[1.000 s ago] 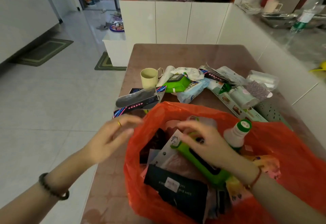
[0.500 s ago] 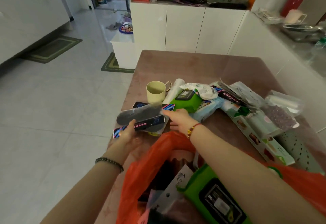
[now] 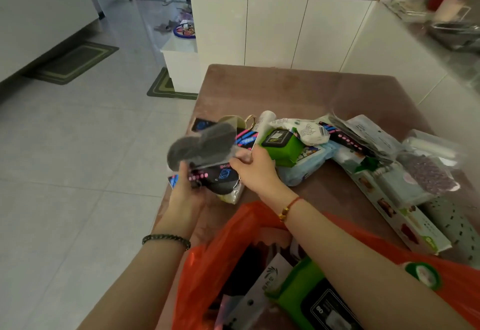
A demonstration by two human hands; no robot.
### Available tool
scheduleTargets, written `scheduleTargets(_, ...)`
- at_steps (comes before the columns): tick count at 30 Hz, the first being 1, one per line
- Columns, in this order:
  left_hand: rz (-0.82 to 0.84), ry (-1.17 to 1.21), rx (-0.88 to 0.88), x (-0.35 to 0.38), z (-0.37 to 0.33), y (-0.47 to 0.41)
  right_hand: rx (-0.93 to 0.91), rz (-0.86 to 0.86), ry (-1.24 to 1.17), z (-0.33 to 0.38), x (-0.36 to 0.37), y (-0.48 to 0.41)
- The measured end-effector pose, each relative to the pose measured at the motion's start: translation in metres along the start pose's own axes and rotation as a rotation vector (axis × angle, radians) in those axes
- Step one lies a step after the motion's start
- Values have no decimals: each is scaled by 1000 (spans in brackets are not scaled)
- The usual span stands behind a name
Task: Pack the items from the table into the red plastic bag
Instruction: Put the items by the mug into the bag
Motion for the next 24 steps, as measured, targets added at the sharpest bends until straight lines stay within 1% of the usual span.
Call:
scheduleTargets(1,85,39,52,8,-9,0,-38,18,-25,10,-9,11)
scheduleTargets(2,137,75,86,16,-18,4,-67,50,-90,21,-19,25)
scheduleTargets(6,385,-116,249,59,-36,55,-87,237,-473,44,-68,80)
scheduleTargets(8,473,-206,304,70,-33,88,-151,271,-585,48,-99,102)
scheduleTargets(9,518,-270,331,73,-27,103,-171,232,-581,43,-115,109)
scheduleTargets(11,559,-339,362,73,-10,128,-153,109,-435,25,-139,122)
scheduleTargets(12,556,-345,364,70,-2,135,-112,57,-345,12,-145,127)
scheduleTargets(14,526,-382,384,64,11,145,-64,5,-207,-7,-146,143)
scheduleTargets(15,517,-463,442,60,13,147,-64,-12,-163,-13,-144,152)
scheduleTargets(16,518,-597,507,55,13,148,-66,-35,-142,-21,-143,161)
scheduleTargets(17,518,-789,572,48,11,148,-69,-68,-149,-28,-143,170)
scheduleTargets(19,551,-1301,692,32,9,145,-53,-158,-180,-48,-150,187)
scheduleTargets(21,538,-1866,720,4,13,133,16,-196,-220,-70,-154,200)
scheduleTargets(22,494,-2044,686,-11,12,125,49,-169,-237,-79,-150,206)
scheduleTargets(23,465,-2092,671,-20,10,120,78,-125,-234,-87,-144,212)
scheduleTargets(24,451,-2028,670,-24,5,116,86,-75,-198,-94,-137,216)
Point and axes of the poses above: each hand's wrist, its own y-axis away from the middle knuckle, its own x-axis out of the palm, z = x × y, the point moved 8 cm from there along -y, towards the middle knuckle, and after that the axes turned 4 degrees about x, right-handed, at the moved point
